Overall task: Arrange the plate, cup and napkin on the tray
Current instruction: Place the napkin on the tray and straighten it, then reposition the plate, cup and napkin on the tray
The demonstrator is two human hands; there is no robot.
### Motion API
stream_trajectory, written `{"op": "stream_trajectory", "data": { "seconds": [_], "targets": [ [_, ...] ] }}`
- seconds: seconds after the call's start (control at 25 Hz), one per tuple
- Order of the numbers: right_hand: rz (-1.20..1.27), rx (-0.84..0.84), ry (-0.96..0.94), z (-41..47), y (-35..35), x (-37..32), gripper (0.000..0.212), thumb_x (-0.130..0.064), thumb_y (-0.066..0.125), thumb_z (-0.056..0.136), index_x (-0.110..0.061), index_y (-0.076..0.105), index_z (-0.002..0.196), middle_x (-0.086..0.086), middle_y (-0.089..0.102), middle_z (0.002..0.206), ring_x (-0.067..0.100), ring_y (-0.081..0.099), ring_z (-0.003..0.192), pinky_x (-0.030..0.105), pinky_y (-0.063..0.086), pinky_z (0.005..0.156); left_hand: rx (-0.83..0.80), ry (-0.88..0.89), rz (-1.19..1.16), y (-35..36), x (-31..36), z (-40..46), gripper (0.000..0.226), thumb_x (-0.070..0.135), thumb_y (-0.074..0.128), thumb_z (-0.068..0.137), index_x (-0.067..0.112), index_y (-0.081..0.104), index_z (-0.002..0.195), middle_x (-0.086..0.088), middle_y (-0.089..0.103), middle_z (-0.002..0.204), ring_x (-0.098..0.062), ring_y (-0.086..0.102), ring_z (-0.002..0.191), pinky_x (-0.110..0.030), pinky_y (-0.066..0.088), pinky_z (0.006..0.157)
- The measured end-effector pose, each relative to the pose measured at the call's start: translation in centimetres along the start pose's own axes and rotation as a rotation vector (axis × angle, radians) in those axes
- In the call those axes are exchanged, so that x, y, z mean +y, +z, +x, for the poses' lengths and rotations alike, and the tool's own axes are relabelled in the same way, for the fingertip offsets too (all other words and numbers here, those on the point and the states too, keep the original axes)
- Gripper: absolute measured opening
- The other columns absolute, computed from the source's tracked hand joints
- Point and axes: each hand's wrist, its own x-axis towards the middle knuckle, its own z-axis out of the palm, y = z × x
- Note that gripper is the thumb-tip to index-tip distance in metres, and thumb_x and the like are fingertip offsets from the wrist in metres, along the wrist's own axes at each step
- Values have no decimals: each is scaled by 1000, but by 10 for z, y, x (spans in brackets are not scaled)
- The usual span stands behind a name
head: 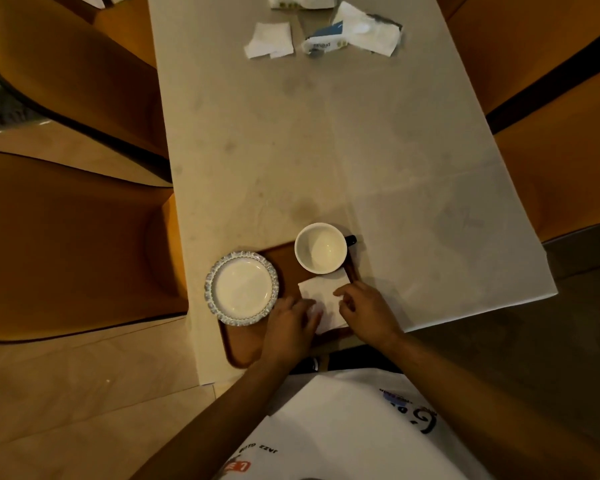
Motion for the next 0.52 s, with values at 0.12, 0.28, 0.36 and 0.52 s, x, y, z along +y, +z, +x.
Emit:
{"op": "stream_trajectory", "data": {
  "seconds": [0.12, 0.28, 0.36, 0.52],
  "targets": [
    [-31, -26, -103, 14, 17, -32, 22, -17, 58, 94, -17, 69, 112, 2, 68, 112, 15, 64, 96, 31, 54, 87, 206, -172, -162, -21, -15, -3, 26, 34, 58, 96, 18, 67, 114, 1, 66, 108, -12, 59, 96, -31, 52, 85],
    [-29, -51, -134, 32, 42, -69, 26, -18, 56, 94, -16, 65, 119, 8, 67, 115, 24, 65, 101, 39, 52, 87, 414, -404, -195, -48, -61, -9, 21, 21, 65, 91, 13, 67, 110, -6, 65, 102, -21, 62, 90, -34, 52, 78],
    [-69, -85, -145, 40, 53, -84, 39, -20, 56, 96, -16, 54, 134, 11, 59, 128, 27, 58, 114, 39, 48, 94, 453, -477, -184, -61, -81, -15, 20, 19, 65, 90, 13, 67, 109, -8, 63, 103, -22, 61, 90, -34, 52, 79],
    [-125, -80, -107, 54, 68, -100, 55, -20, 57, 95, -16, 39, 146, 13, 46, 143, 31, 53, 123, 43, 47, 100, 509, -553, -330, -79, -109, -15, 26, 19, 66, 90, 12, 66, 115, -11, 64, 108, -21, 63, 88, -36, 55, 80]
  ]
}}
